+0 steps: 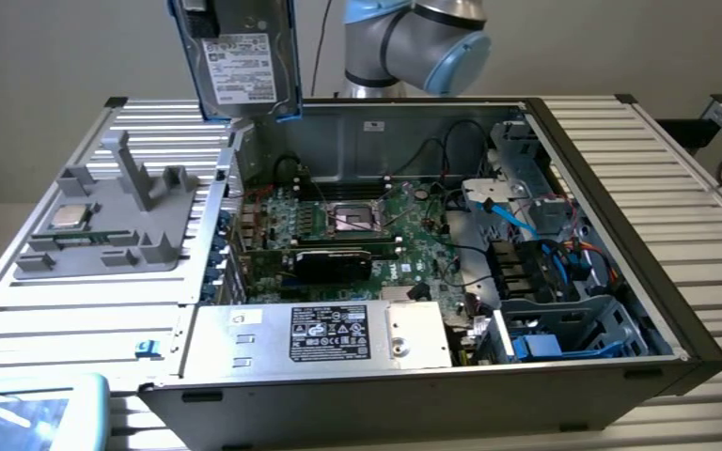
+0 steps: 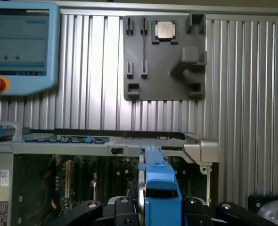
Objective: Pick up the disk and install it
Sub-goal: 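Pick up the disk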
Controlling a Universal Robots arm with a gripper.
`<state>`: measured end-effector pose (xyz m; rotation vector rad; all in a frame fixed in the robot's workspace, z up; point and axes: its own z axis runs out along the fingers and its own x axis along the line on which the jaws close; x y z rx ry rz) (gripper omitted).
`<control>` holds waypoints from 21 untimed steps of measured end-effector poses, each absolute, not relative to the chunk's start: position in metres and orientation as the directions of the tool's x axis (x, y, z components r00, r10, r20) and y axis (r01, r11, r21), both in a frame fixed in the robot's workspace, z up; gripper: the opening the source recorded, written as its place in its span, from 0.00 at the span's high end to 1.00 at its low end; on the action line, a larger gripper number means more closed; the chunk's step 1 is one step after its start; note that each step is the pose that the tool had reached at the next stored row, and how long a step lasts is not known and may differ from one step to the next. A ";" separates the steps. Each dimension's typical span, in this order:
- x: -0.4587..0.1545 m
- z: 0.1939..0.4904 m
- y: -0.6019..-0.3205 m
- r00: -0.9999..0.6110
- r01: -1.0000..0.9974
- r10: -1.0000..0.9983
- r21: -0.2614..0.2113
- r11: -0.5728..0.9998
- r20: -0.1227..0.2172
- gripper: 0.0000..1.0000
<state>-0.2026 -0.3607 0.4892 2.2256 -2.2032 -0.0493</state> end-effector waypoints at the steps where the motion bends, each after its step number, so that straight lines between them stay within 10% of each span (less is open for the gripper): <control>1: -0.200 0.489 -0.364 0.010 -1.000 -1.000 0.029 -0.010 -0.016 0.63; 21: -0.115 0.489 -0.382 0.011 -1.000 -1.000 0.029 -0.012 -0.016 0.63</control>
